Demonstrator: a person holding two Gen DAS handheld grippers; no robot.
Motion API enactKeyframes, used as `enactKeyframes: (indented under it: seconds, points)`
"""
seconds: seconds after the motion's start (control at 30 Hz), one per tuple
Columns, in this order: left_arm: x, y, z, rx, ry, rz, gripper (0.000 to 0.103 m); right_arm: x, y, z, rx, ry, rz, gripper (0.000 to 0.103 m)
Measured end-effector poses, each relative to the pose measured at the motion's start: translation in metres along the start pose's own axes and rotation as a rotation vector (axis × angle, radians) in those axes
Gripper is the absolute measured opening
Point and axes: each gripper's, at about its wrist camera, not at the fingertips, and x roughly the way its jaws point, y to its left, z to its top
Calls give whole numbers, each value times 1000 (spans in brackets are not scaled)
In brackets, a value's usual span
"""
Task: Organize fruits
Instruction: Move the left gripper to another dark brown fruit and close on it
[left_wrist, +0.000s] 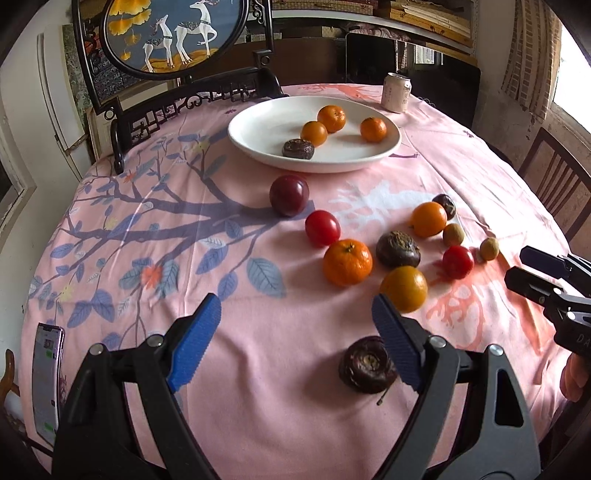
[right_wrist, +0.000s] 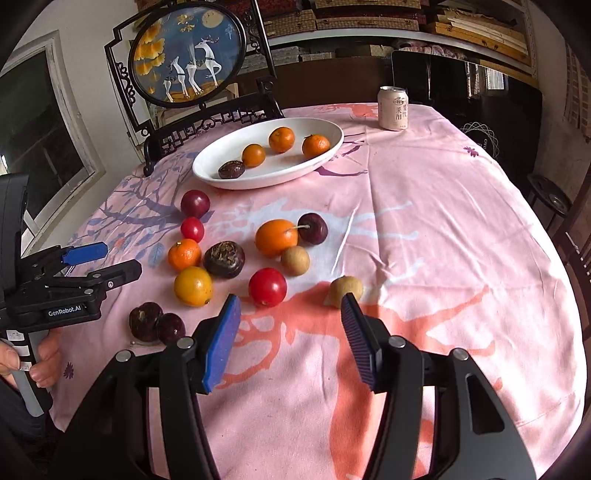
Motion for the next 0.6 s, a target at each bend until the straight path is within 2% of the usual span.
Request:
enactKeyframes:
  seconds: [0.27, 0.6]
  points:
    - [-3, -2, -27, 11, 46, -27, 86, -5, 2, -12, -2, 10, 19, 57]
    - [-3, 7, -40, 26, 63, -50, 87, 0, 6, -14, 4, 28, 49, 57]
